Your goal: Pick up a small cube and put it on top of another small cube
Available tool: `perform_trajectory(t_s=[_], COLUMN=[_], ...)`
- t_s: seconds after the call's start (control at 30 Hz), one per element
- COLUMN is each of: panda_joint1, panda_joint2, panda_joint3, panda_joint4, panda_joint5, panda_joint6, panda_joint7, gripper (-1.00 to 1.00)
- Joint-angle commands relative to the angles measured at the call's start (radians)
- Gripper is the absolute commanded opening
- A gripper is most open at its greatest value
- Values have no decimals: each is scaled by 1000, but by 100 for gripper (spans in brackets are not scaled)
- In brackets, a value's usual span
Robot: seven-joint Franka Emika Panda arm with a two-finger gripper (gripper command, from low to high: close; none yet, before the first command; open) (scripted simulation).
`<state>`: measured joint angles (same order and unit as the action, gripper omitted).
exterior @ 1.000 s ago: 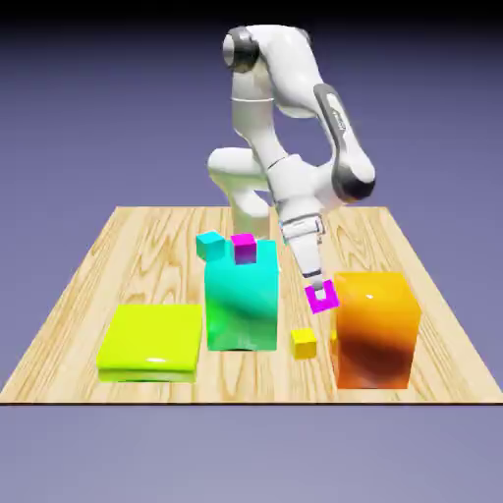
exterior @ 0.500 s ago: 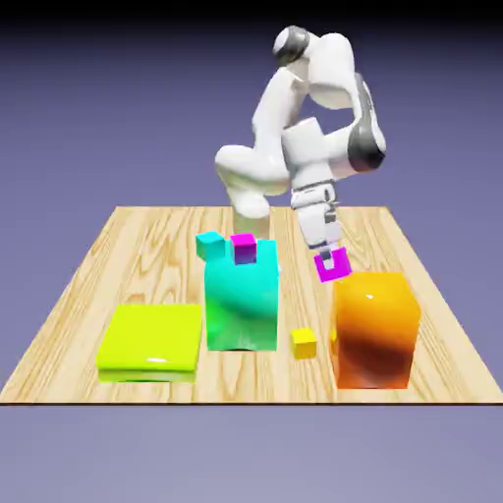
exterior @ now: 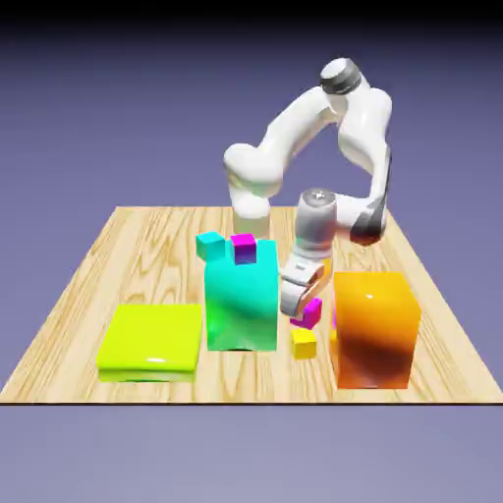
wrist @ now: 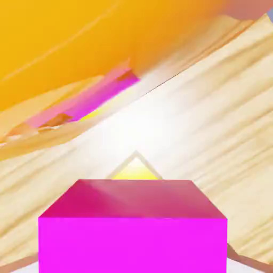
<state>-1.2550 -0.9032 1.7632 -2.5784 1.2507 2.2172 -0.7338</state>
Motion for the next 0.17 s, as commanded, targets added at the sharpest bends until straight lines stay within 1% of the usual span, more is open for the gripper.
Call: perform_trajectory(t_s=[0.0, 0.03, 0.07, 0.13], panda_joint1=[-23, -26, -26, -3], panda_joint2=[-3, -3, -3, 0], panda_joint3=[36, 41, 41, 5], panda_joint4=[3, 3, 3, 0], panda_joint5=[26, 29, 29, 4], panda_joint6=[17, 19, 19, 3], panda_joint7=[-12, -14, -14, -2], gripper=[-100, -100, 100, 100])
